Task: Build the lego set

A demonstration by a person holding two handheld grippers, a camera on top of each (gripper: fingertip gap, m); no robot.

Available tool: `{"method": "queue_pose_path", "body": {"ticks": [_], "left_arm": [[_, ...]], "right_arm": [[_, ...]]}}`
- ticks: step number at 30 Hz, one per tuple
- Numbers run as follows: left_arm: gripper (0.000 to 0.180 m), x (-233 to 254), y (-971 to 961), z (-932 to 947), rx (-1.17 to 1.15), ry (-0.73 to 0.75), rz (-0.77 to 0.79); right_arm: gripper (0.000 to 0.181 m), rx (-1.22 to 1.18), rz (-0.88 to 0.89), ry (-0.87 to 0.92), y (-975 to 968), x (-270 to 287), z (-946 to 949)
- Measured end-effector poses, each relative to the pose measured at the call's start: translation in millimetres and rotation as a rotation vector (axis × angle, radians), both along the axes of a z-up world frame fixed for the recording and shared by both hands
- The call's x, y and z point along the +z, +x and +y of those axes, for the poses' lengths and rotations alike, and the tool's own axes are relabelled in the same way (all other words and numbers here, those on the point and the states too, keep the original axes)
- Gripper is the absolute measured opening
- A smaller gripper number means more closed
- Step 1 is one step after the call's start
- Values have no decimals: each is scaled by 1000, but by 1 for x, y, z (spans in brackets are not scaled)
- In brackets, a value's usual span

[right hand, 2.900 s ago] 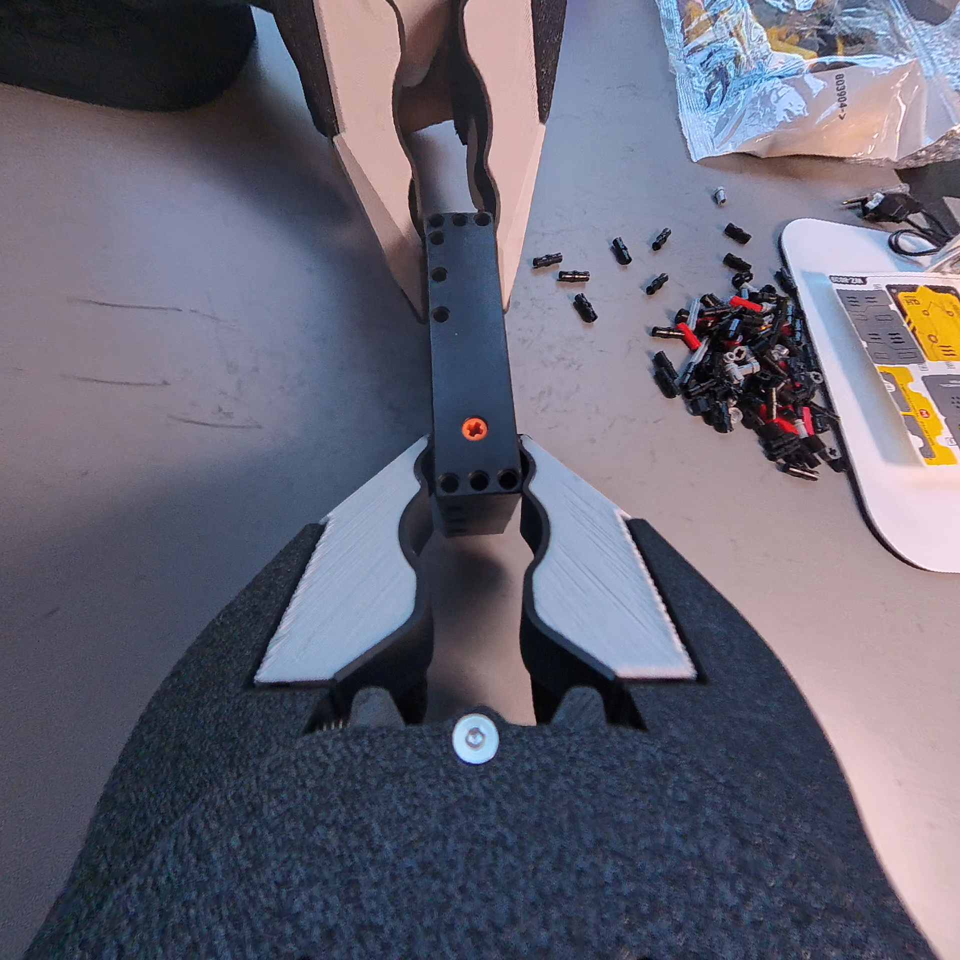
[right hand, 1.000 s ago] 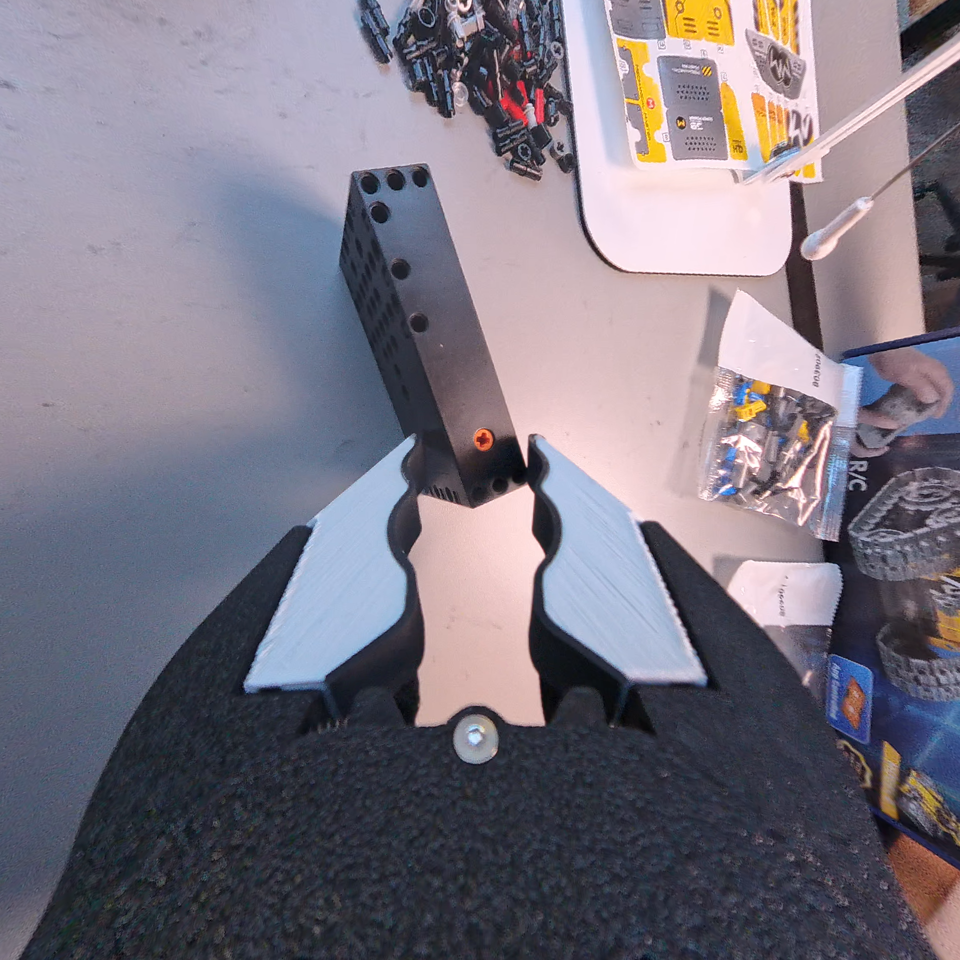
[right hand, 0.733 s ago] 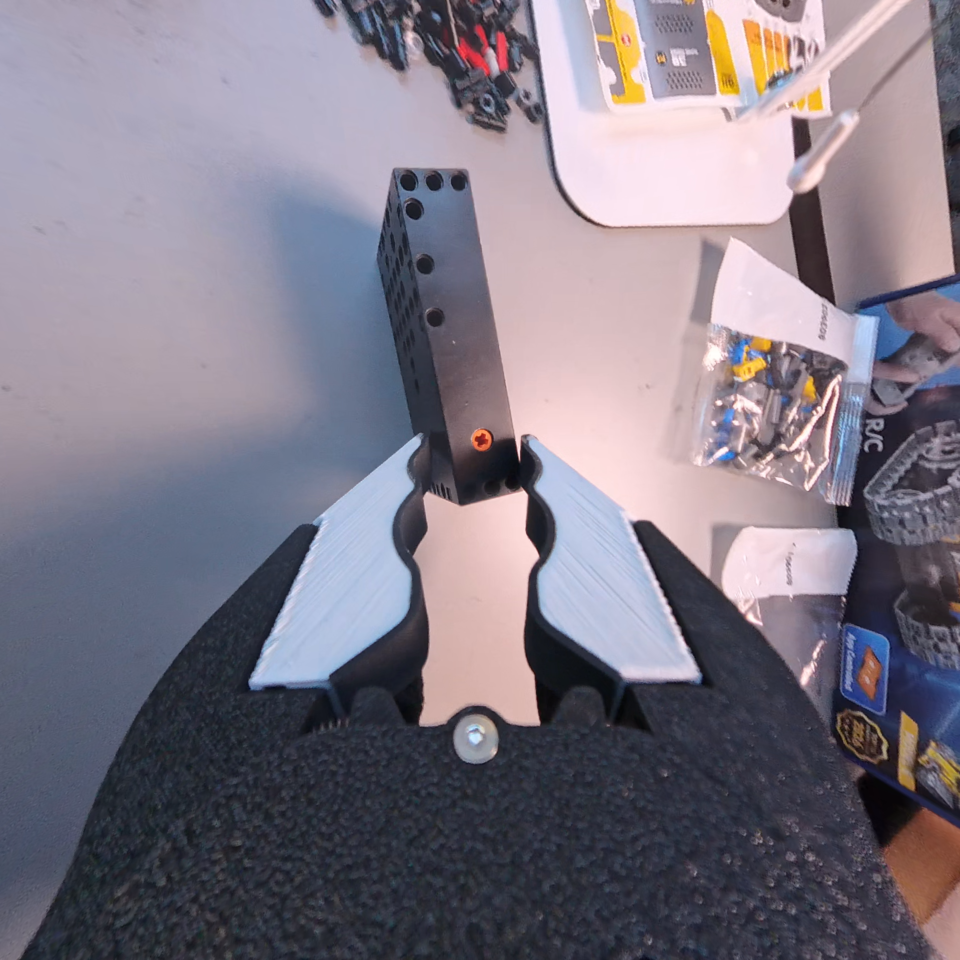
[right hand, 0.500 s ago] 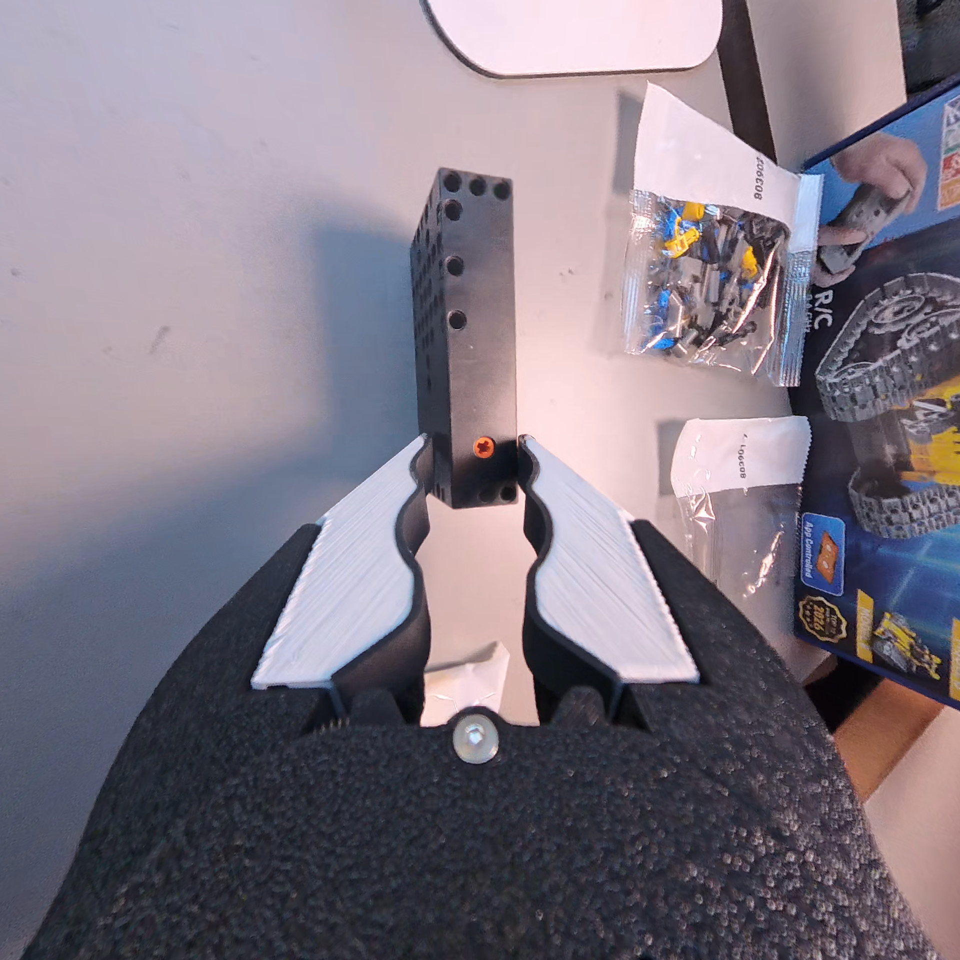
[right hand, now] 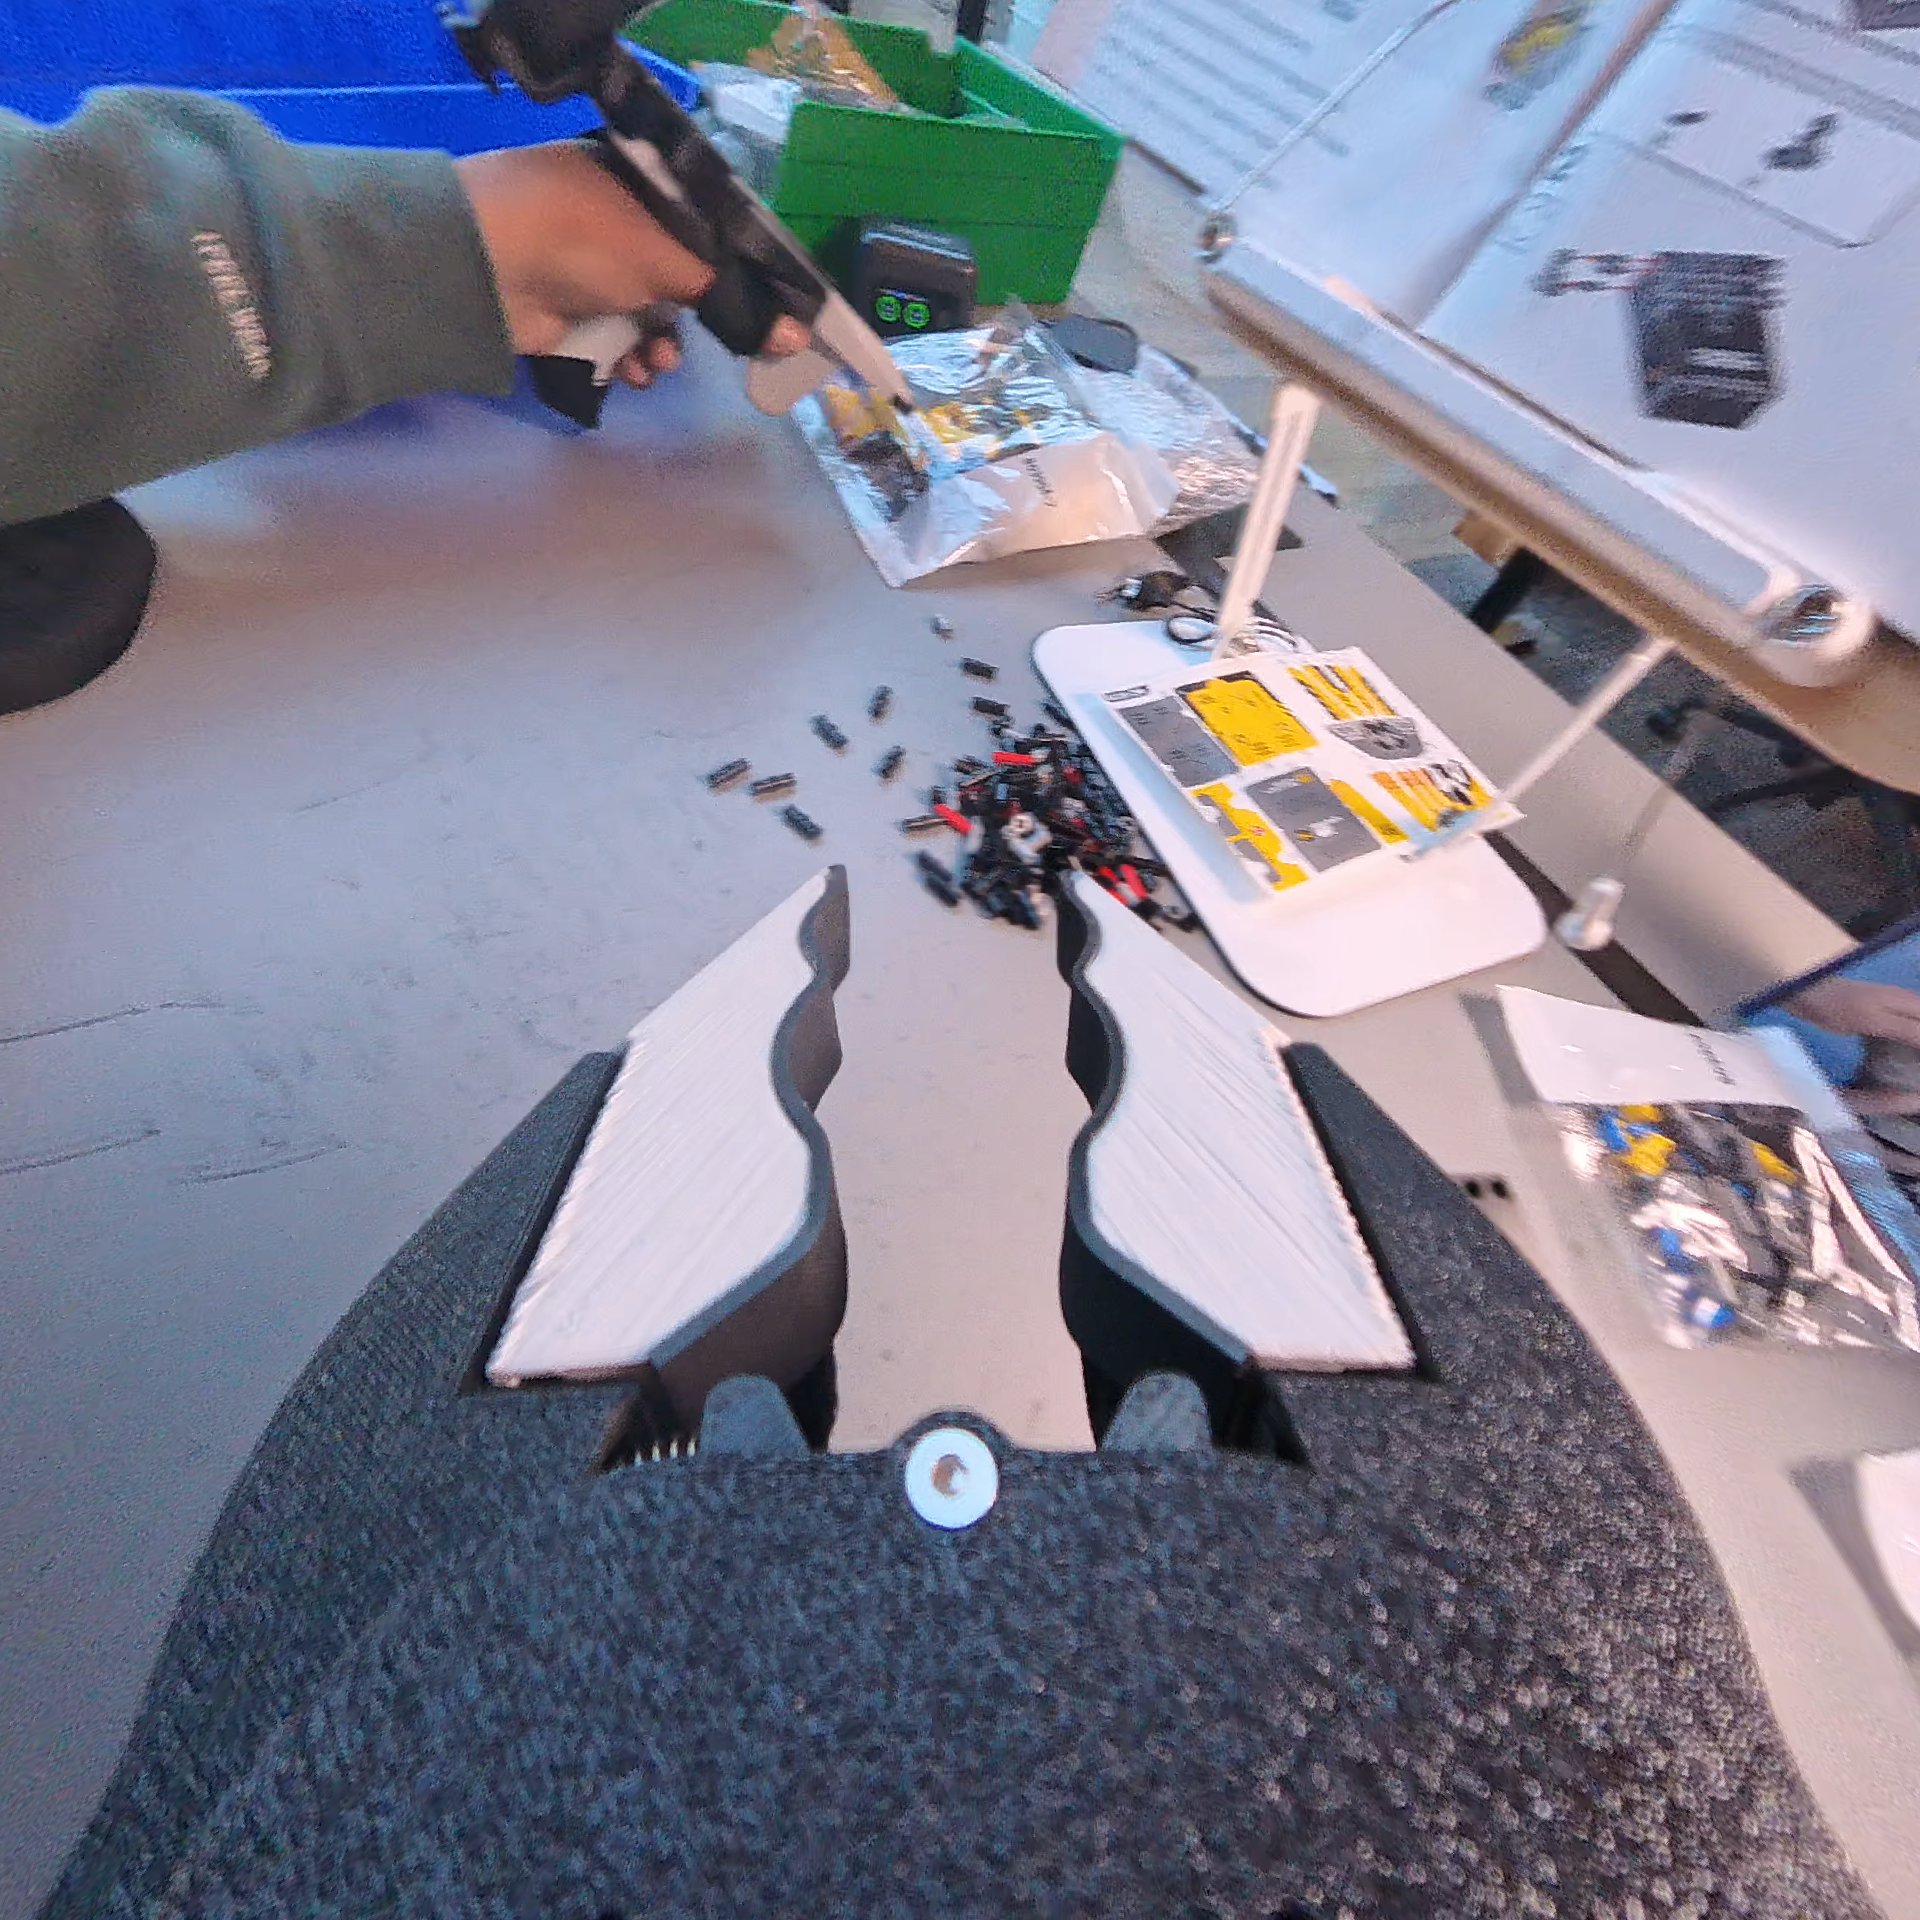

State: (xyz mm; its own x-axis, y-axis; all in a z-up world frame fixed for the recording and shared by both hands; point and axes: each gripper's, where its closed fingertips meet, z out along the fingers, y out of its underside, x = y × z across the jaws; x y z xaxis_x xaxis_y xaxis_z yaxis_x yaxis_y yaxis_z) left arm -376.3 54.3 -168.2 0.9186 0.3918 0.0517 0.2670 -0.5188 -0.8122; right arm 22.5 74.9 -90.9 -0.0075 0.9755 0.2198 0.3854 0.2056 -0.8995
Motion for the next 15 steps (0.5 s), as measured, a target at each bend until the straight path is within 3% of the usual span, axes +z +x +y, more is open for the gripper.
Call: {"method": "queue_pose_path", "body": {"ticks": [2, 3, 5, 6, 12, 15], "left_arm": [[97, -13, -2, 5, -22, -39, -42], [88, -14, -2, 6, -34, -39, -51], [23, -8, 9, 9, -111, -18, -41], [4, -6, 13, 8, -135, -23, -13], [0, 2, 23, -6, -175, -43, 90], [0, 21, 7, -10, -83, 42, 127]], "right_arm": [[38, 42, 4, 20, -8, -15, -17], [37, 57, 1, 41, -11, -23, -22], [34, 73, -2, 74, -14, -32, -27], [32, 80, 4, 84, -15, -33, -28], [23, 83, 52, 8, -16, -36, -23], [21, 81, 71, -23, -13, -36, -21]]}}
